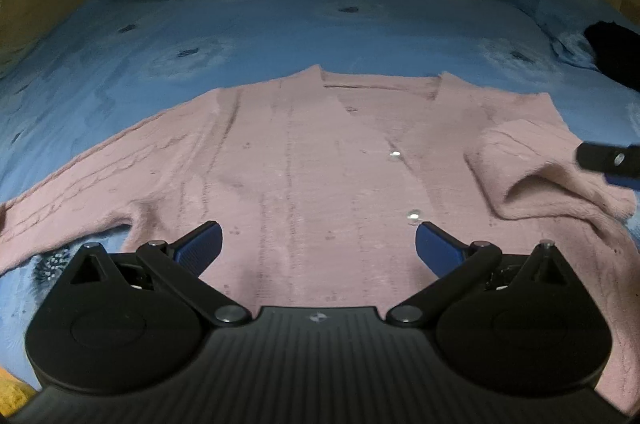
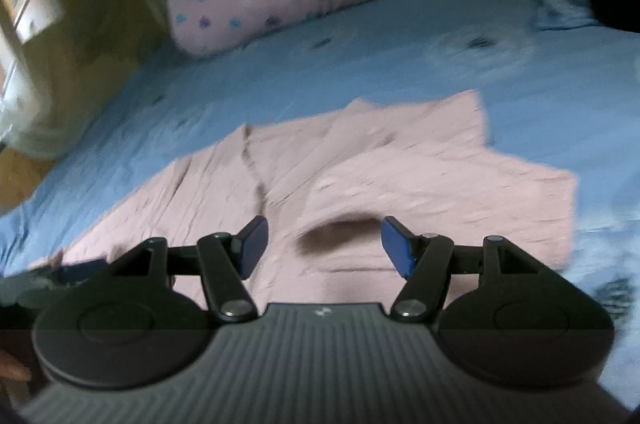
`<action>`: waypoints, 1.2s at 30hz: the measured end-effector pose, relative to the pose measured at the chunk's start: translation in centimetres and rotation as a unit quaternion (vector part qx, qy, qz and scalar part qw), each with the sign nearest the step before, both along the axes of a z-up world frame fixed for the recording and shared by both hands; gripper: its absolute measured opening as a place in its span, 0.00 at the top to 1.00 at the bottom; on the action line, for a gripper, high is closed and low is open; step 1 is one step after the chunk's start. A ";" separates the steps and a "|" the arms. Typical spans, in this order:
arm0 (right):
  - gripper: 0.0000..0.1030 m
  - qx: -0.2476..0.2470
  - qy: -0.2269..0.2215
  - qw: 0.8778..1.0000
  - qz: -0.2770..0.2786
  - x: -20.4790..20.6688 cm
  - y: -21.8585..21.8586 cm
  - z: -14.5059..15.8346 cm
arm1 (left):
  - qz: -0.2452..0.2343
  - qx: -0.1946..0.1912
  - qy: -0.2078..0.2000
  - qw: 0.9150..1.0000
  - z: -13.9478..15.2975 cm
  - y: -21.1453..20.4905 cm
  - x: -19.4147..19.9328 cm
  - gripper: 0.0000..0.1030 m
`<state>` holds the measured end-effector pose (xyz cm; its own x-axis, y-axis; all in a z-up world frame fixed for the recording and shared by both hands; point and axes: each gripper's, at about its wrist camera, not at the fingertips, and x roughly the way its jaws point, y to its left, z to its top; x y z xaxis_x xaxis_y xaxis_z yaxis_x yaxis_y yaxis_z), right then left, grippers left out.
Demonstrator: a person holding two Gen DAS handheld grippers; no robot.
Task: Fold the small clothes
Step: 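Carry the held sleeve across the cardigan front and open the right gripper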
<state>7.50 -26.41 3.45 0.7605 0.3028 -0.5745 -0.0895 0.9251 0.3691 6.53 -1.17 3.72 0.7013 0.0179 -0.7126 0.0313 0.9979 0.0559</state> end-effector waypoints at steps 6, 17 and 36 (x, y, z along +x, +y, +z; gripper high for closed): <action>0.37 0.011 0.005 0.994 -0.111 -0.3 -5.7 -0.9 | -0.022 -0.004 0.007 1.000 0.0 -2.5 0.6 0.00; 0.36 0.049 0.062 0.982 -0.174 1.4 -10.2 -5.4 | -0.051 0.001 0.011 0.999 -0.8 -5.7 1.1 0.00; 0.86 0.030 -0.051 0.994 -0.091 1.2 -5.6 0.8 | 0.020 -0.018 0.012 1.000 -0.9 1.3 0.8 0.00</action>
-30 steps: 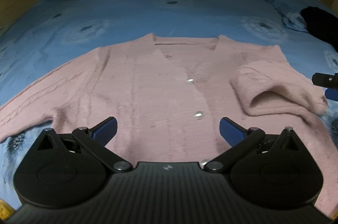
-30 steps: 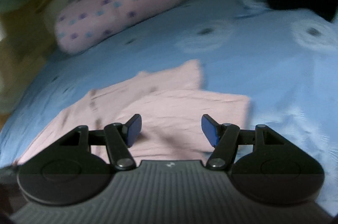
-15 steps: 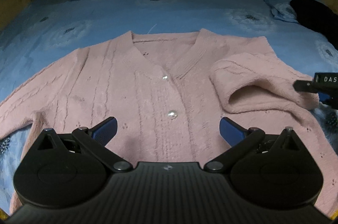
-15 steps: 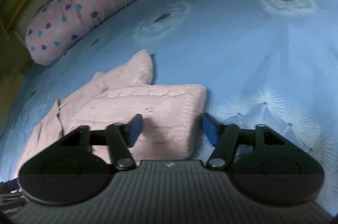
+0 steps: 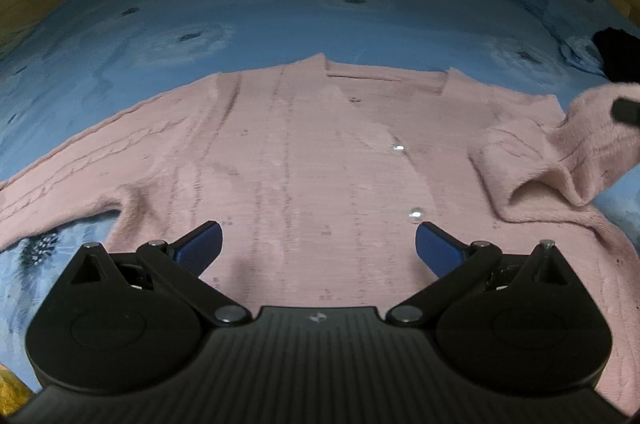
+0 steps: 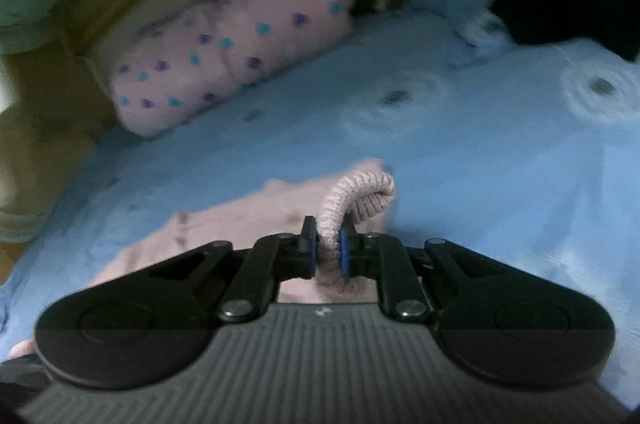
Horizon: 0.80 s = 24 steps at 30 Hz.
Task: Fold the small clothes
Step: 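Carry the held sleeve across the cardigan front and open the right gripper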
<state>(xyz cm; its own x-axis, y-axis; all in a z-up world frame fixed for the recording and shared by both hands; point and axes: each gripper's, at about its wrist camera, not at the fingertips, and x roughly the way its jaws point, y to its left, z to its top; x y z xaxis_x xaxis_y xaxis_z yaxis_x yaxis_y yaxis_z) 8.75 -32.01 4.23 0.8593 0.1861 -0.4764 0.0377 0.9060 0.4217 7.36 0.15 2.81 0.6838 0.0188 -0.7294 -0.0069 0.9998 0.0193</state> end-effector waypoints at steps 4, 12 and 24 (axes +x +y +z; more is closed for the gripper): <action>0.86 0.032 -0.012 0.998 0.048 0.9 2.1 1.1 | 0.009 0.001 -0.006 1.000 0.3 1.1 -0.3 0.00; 0.86 0.061 -0.020 0.990 0.124 2.5 7.2 1.8 | 0.027 0.001 -0.018 0.999 0.6 3.1 -0.5 0.00; 0.84 0.042 0.002 0.976 0.216 5.7 15.7 0.3 | 0.037 0.013 -0.012 0.999 -0.6 4.6 0.3 0.00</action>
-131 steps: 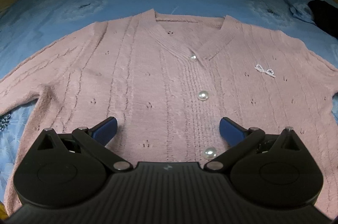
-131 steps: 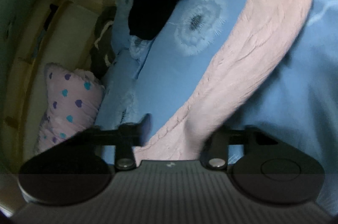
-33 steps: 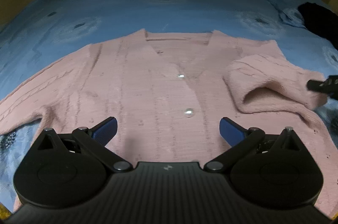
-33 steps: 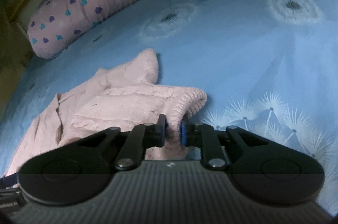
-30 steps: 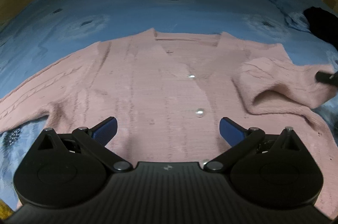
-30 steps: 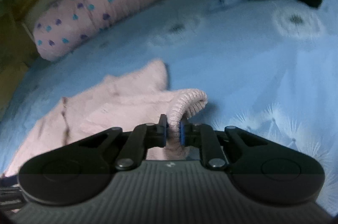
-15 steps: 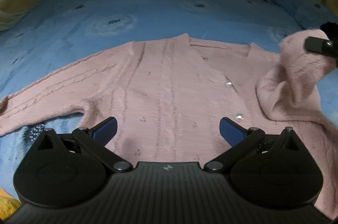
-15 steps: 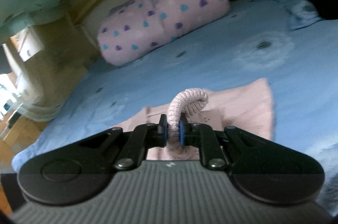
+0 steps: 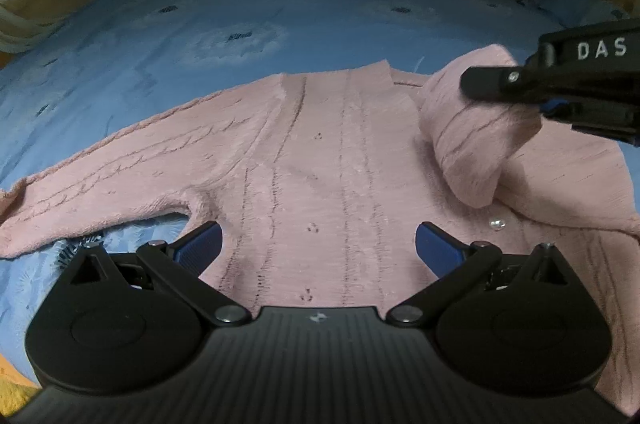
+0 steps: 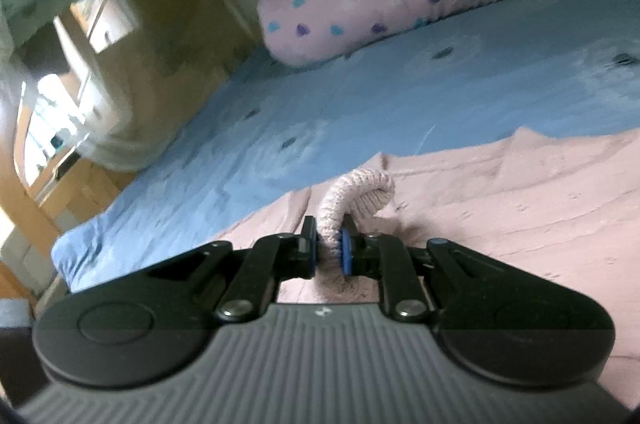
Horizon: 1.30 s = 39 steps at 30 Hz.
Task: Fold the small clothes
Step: 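Carry the held sleeve across the cardigan front and open the right gripper, then grasp the folded sleeve on the cardigan front with the left gripper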
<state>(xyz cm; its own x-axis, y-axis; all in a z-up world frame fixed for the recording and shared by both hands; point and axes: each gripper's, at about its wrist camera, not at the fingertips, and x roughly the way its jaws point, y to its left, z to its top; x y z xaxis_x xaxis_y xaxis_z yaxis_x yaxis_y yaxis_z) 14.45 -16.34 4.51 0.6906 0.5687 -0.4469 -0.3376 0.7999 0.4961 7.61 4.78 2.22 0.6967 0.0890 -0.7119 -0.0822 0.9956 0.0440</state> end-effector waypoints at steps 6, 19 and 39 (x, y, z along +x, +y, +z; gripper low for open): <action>0.53 -0.020 -0.003 1.000 0.015 -0.2 0.7 -0.2 | 0.005 -0.001 0.001 1.000 -0.1 0.5 0.4 0.00; 0.45 -0.094 -0.034 0.993 -0.068 -0.7 -6.5 0.6 | -0.018 -0.016 -0.014 1.000 0.0 0.1 2.2 0.09; 0.45 -0.129 -0.003 0.972 -0.197 -0.2 -12.7 -2.8 | -0.019 -0.057 -0.014 0.998 -3.2 0.5 5.8 0.53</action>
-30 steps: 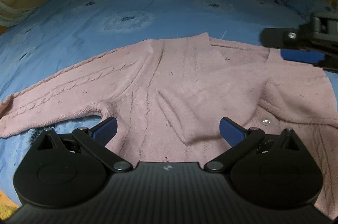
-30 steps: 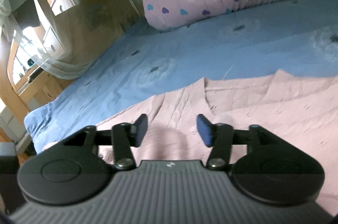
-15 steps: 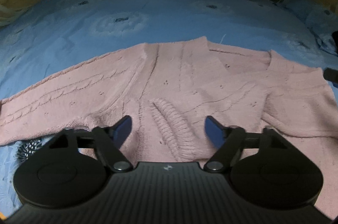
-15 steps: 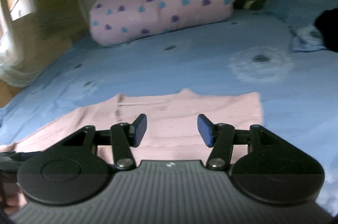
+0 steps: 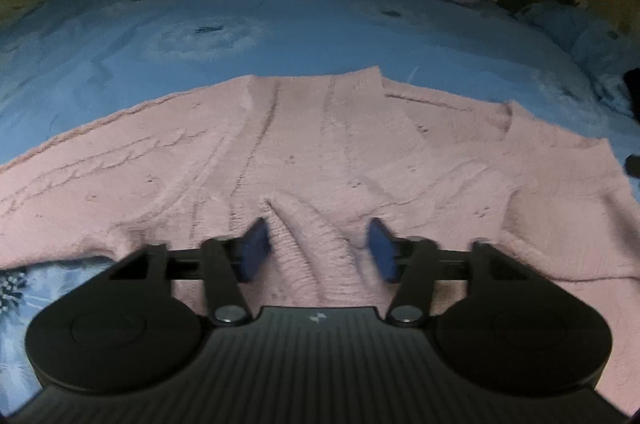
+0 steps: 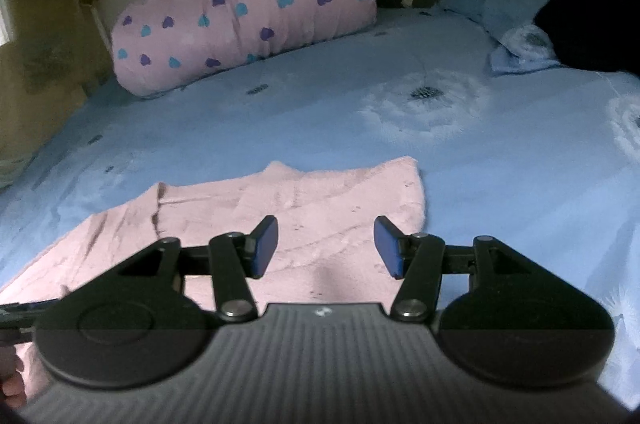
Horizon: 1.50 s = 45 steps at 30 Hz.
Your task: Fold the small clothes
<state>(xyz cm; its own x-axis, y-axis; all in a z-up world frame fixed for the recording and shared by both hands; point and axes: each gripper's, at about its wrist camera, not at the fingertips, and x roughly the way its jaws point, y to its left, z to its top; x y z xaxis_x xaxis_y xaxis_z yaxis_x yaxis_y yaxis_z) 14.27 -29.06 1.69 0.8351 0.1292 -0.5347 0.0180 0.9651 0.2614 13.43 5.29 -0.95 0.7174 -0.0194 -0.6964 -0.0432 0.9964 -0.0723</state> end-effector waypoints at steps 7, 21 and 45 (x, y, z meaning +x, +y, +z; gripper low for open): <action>0.45 0.011 0.010 1.000 -0.019 -0.3 -1.1 0.0 | -0.008 -0.015 -0.007 1.000 1.6 0.3 0.7 0.86; 0.46 -0.130 0.041 0.987 0.083 -6.9 1.6 -0.8 | -0.021 -0.002 -0.052 0.998 6.9 1.4 3.1 0.87; 0.46 -0.167 0.093 0.982 0.000 -6.3 0.8 -2.2 | -0.021 0.064 0.005 0.998 3.3 3.1 4.0 0.80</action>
